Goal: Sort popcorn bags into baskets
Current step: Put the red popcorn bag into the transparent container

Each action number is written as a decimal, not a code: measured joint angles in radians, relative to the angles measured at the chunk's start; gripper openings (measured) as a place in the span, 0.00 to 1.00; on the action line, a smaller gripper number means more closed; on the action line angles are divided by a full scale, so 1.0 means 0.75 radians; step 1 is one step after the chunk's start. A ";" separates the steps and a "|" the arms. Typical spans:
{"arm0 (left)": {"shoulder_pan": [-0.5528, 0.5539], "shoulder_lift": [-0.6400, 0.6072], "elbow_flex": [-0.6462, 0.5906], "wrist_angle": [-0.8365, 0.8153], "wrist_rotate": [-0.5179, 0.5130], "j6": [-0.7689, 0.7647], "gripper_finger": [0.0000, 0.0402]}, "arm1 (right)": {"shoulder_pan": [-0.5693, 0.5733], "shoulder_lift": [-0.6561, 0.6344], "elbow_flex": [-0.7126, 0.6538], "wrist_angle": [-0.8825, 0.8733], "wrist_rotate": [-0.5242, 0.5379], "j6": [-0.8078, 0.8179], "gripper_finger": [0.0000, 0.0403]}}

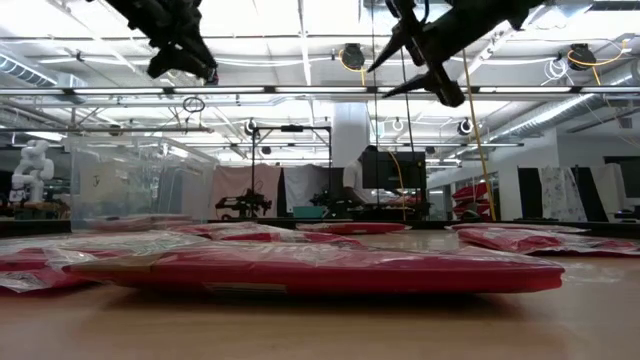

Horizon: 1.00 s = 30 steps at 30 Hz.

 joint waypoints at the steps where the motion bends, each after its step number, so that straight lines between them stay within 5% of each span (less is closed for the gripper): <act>1: -0.016 0.001 0.000 0.028 -0.009 0.001 0.35 | -0.025 0.000 0.002 -0.021 -0.022 -0.016 0.49; 7: -0.092 0.037 -0.009 0.124 -0.098 -0.087 0.35 | -0.217 0.003 0.130 -0.371 -0.090 -0.252 0.49; 18: -0.230 0.197 -0.010 0.219 -0.147 -0.158 0.35 | -0.617 0.098 0.376 -1.051 0.081 -0.648 0.49; 30: -0.277 0.289 -0.010 0.346 -0.147 -0.179 0.35 | -0.855 0.450 0.376 -1.111 -0.136 -0.959 0.49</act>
